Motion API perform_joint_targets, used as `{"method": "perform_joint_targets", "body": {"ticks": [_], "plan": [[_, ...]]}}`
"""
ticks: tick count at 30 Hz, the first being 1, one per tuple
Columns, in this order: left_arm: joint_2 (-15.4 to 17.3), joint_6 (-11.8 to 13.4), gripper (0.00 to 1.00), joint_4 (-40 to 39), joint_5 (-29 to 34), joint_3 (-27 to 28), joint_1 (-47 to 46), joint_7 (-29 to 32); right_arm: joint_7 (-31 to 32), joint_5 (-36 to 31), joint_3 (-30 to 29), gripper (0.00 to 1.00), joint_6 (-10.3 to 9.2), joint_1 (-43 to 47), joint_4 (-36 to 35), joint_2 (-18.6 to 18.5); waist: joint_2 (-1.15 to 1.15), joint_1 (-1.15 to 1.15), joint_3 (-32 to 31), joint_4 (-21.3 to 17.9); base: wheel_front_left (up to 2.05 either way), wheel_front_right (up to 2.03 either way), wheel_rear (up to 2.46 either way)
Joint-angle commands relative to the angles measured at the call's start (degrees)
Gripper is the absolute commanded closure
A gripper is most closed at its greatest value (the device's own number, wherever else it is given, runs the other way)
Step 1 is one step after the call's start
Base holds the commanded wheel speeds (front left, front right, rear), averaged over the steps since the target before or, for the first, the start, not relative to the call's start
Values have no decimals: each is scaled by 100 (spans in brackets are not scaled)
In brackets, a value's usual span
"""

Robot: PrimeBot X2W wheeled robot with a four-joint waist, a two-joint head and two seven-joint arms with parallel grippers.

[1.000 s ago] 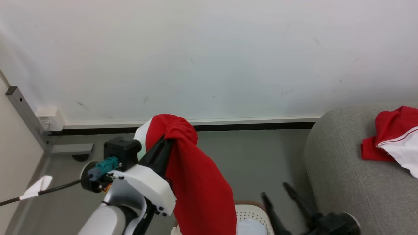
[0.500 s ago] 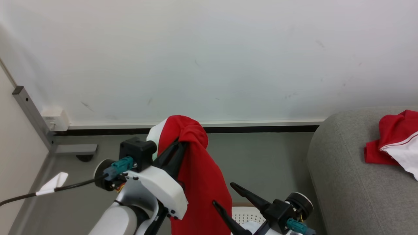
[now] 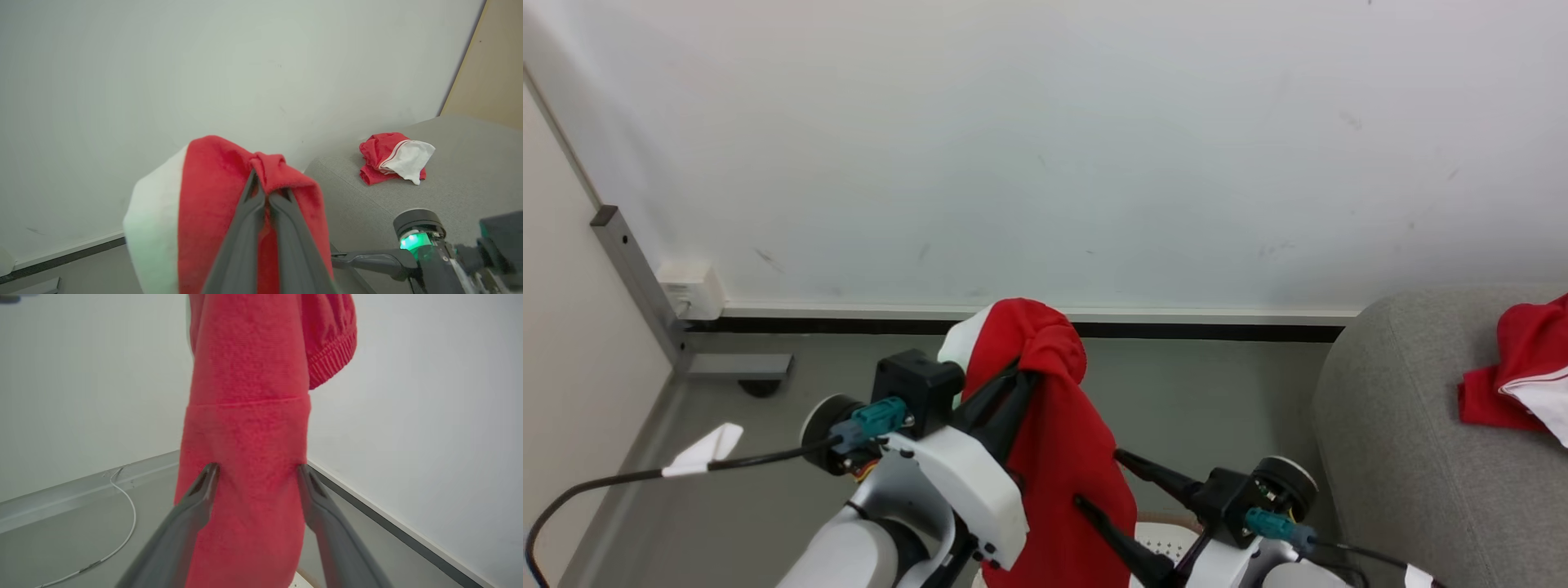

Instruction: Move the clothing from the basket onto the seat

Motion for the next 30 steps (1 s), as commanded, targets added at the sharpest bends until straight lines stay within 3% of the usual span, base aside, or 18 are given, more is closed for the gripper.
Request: {"method": "perform_joint_targets", "body": {"ticks": [1, 10, 11, 12, 16, 25, 26, 27, 29, 30], "plan": [[-21, -33, 100, -31, -27, -35, -57, 20, -14, 172, 106, 0, -13, -173, 23, -89, 0, 0, 0, 39, 0, 0, 0], [-152, -113, 100, -53, -57, -276, -117, 86, -17, 1081, 961, 0, -13, -515, 75, -148, 0, 0, -34, 168, 0, 0, 0], [-163, -114, 100, -49, -55, -292, -126, 94, -17, 1170, 1024, 4, -13, -543, 114, -128, 0, 0, -30, 177, 0, 0, 0], [-183, -115, 100, -33, -63, -316, -142, 97, -18, 1404, 1090, 100, -13, -565, 191, -56, 0, 0, -24, 189, 0, 0, 0], [-181, -97, 100, 3, -74, -302, -170, 76, -13, 1599, 991, 100, -13, -650, 218, 16, 0, 0, 6, 193, 0, 0, 0], [-99, -5, 98, 124, -112, -203, -103, -31, -13, 1549, 182, 100, -13, -367, 8, -97, 0, 0, 128, 133, 0, 0, 0], [-88, 13, 81, 146, -106, -185, -91, -49, -13, 1530, 78, 100, -13, -329, -42, -124, 0, 0, 141, 115, 0, 0, 0], [-73, 13, 58, 172, -99, -172, -78, -53, -13, 1511, -11, 100, -13, -291, -81, -160, 0, 0, 152, 95, 0, 0, 0], [-56, 42, 0, 211, -79, -166, -50, -85, -13, 1469, -216, 100, -13, -202, -159, -242, 0, 0, 175, 49, 0, 0, 0], [-48, 51, 0, 233, -69, -172, -35, -102, -13, 1448, -324, 100, -13, -168, -207, -283, 0, 0, 187, 23, 0, 0, 0]]}}
